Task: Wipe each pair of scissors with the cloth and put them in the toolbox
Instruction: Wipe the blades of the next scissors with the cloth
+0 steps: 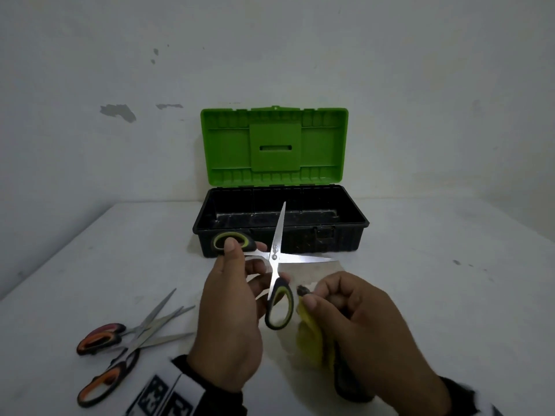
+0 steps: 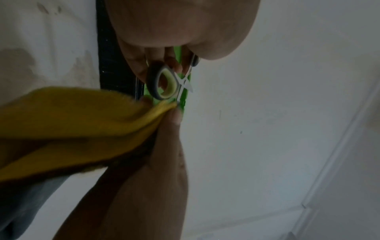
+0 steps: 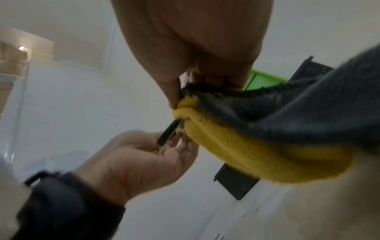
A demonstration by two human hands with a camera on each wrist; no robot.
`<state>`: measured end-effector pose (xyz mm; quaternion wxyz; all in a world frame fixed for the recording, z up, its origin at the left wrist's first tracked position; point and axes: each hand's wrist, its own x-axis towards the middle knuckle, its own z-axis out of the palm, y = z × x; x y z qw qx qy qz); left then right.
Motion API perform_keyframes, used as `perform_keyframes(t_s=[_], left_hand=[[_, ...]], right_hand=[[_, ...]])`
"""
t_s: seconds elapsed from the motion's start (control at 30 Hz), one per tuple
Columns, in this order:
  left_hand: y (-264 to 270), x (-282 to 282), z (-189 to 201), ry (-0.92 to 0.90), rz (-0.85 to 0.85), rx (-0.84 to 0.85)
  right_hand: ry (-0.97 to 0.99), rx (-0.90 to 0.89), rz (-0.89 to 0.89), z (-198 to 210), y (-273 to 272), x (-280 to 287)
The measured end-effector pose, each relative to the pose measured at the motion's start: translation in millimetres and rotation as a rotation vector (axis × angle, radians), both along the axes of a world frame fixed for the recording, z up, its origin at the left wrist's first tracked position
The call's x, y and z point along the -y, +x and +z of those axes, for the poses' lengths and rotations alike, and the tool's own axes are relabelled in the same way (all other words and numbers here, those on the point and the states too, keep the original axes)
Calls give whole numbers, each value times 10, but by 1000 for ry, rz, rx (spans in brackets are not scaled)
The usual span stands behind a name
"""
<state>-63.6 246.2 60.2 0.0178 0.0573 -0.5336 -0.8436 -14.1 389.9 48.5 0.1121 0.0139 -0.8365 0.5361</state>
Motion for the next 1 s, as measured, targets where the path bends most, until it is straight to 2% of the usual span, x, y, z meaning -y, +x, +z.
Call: perform_keyframes(t_s=[0.07, 0.13, 0.3, 0.37, 0.47, 0.7, 1.0], left_hand=[[-21, 75, 20, 10, -17, -11], [-22, 122, 35, 20, -37, -17], [38, 65, 44, 2, -111, 29], [56, 16, 37, -17, -125, 35], [74, -35, 32, -101, -116, 3], [96, -62, 30, -281, -71, -89], [129, -81, -14, -492, 29, -188]], right_hand=[[-11, 90, 87, 41, 24, -206], [-3, 112, 67, 73, 5, -419], [-22, -170, -197, 239, -129, -690], [-24, -262, -210, 327, -173, -620], [26, -336, -125, 397, -230, -393], [239, -368, 109, 222, -246, 40], [208, -393, -33, 25, -220, 132]])
